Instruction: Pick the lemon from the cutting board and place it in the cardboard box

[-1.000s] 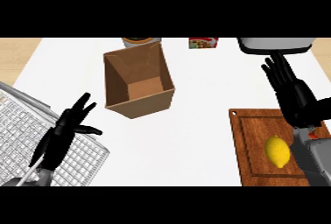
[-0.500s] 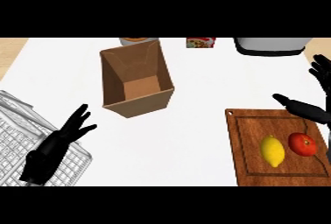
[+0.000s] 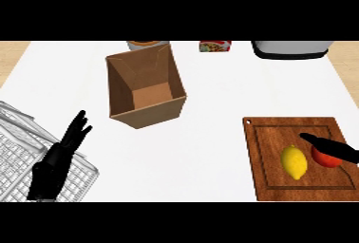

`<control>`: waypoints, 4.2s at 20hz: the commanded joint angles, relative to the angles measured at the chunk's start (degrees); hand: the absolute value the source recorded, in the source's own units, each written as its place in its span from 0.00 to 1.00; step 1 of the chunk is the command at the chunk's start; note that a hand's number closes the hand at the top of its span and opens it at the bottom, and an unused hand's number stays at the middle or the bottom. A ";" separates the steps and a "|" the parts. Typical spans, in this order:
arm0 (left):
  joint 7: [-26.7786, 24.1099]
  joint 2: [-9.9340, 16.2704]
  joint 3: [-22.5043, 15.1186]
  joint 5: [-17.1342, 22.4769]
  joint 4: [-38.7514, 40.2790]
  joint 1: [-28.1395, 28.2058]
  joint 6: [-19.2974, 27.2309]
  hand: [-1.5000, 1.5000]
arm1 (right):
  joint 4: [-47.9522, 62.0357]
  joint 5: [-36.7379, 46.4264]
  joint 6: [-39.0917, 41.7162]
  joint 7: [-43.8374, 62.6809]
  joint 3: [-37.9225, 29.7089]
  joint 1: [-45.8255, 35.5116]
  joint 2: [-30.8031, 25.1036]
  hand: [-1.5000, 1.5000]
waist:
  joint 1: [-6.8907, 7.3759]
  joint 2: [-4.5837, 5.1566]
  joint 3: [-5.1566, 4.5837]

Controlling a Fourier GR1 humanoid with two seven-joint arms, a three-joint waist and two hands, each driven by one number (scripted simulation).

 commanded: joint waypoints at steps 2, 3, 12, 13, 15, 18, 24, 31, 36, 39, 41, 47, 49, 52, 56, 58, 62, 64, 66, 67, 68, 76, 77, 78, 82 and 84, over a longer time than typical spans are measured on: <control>0.67 0.99 3.67 -2.89 2.23 -1.87 3.99 0.50 | -2.94 7.94 5.59 9.17 3.97 5.74 -11.54 0.00 | -0.34 0.26 -0.35; -0.43 1.23 4.67 -1.12 3.81 -1.45 2.80 0.50 | -4.81 9.42 7.07 13.47 5.13 3.80 -13.87 0.00 | 0.21 0.37 -0.47; -0.42 -1.40 1.29 -4.06 2.92 -0.57 5.22 0.50 | -14.67 6.09 30.03 34.17 12.91 6.24 -25.70 0.00 | 0.76 0.36 -0.27; 1.41 -0.01 2.82 -3.66 3.30 -3.87 4.50 0.50 | -17.44 5.96 31.24 39.71 14.75 4.09 -25.08 0.00 | 0.96 0.48 -0.30; 0.26 0.36 3.85 -2.48 5.71 -4.92 3.25 0.50 | -18.60 3.95 34.26 46.34 15.05 -1.29 -24.46 0.00 | 1.73 0.70 -0.25; 1.14 0.06 4.16 -1.77 5.11 -5.03 2.62 0.50 | -20.25 11.08 30.25 49.80 21.04 2.19 -18.58 0.00 | 1.15 0.51 -0.12; -0.06 0.27 5.37 -2.52 5.88 -4.84 2.29 0.50 | -21.98 13.26 33.08 58.08 20.11 -0.88 -15.62 0.00 | 0.87 0.41 -0.09; -2.89 0.40 6.54 -2.10 7.76 -3.86 0.77 0.50 | -18.98 13.12 37.80 60.64 17.48 -2.22 -13.76 0.00 | 0.88 0.45 -0.10; -3.55 -1.79 5.12 -4.31 8.34 -3.88 2.20 0.50 | -15.44 21.08 33.62 55.59 21.00 1.27 -8.26 0.00 | 0.75 0.43 -0.07; -2.52 -0.79 6.49 -3.38 6.45 -3.42 1.33 0.50 | -10.10 21.18 35.15 52.65 19.25 -1.52 -7.51 0.00 | 1.11 0.48 -0.05; -3.17 -2.23 5.60 -4.28 7.31 -2.69 1.98 0.50 | -15.17 21.45 35.59 52.93 18.26 2.52 -8.47 0.00 | 0.67 0.38 -0.07; -1.26 -1.80 7.40 -4.39 10.29 -8.16 1.12 0.50 | -13.84 26.54 33.05 52.82 20.19 3.28 -3.71 0.00 | 0.39 0.45 -0.07; -3.46 -2.31 5.52 -4.31 6.38 -2.13 -0.06 0.50 | -12.08 25.42 34.88 49.62 16.29 3.43 -5.45 0.00 | 0.79 0.39 -0.06; -0.58 -1.62 7.50 -4.18 6.54 -5.44 0.21 0.50 | -9.18 28.38 33.79 50.07 18.98 1.91 -1.75 0.00 | 0.89 0.45 -0.05; 0.93 -4.27 4.74 -7.18 5.03 -4.57 1.69 0.50 | -10.15 27.94 36.63 50.39 15.84 1.92 -1.05 0.00 | 0.86 0.40 -0.06; -2.24 -3.21 7.27 -5.48 9.52 -6.40 0.47 0.50 | -12.76 29.23 34.70 49.07 16.48 6.39 -1.48 0.00 | 0.43 0.41 -0.07; -0.33 -1.64 8.64 -3.82 7.16 -5.67 -1.70 0.50 | -7.48 28.46 39.12 49.03 15.13 -0.45 -0.56 0.00 | 0.96 0.46 -0.07; -2.76 -1.11 9.15 -4.20 5.91 -3.36 -1.46 0.50 | -9.54 29.45 39.08 49.80 15.58 2.89 -0.82 0.00 | 0.80 0.38 -0.08; -3.41 -4.42 5.50 -7.60 7.29 -2.40 1.12 0.50 | -7.79 29.68 39.56 51.28 16.25 -0.09 2.29 0.00 | 0.99 0.43 -0.08; 0.90 -1.65 9.49 -4.20 6.13 -6.28 -1.06 0.50 | -6.42 28.12 38.22 44.87 14.24 4.23 -0.14 0.00 | 0.60 0.44 -0.05; -3.49 -1.10 9.88 -3.40 7.11 -3.52 -2.30 0.50 | -6.63 29.56 37.61 45.45 15.25 4.91 0.95 1.00 | 0.75 0.42 -0.07; -0.30 -3.06 7.83 -6.19 5.30 -3.87 -0.39 0.50 | -3.77 42.76 29.14 40.83 16.73 2.83 0.12 1.00 | 0.78 0.41 -0.05; -3.47 -3.33 7.45 -6.69 6.61 -1.86 -0.38 0.50 | -5.20 43.28 30.39 43.58 16.40 1.12 0.61 1.00 | 0.91 0.40 -0.08; -0.67 -4.74 6.25 -6.98 3.92 -2.02 0.27 0.50 | -6.34 41.99 33.10 42.62 14.46 0.31 -1.35 1.00 | 0.92 0.36 -0.07; -1.85 -5.09 6.42 -7.34 5.18 -2.69 0.09 0.50 | -2.42 48.19 26.40 41.43 16.41 -1.07 3.81 1.00 | 1.12 0.45 -0.05; -1.37 -5.19 6.78 -8.04 7.53 -4.99 0.36 0.50 | -9.81 50.97 26.93 46.87 17.65 1.94 4.30 1.00 | 0.62 0.38 -0.08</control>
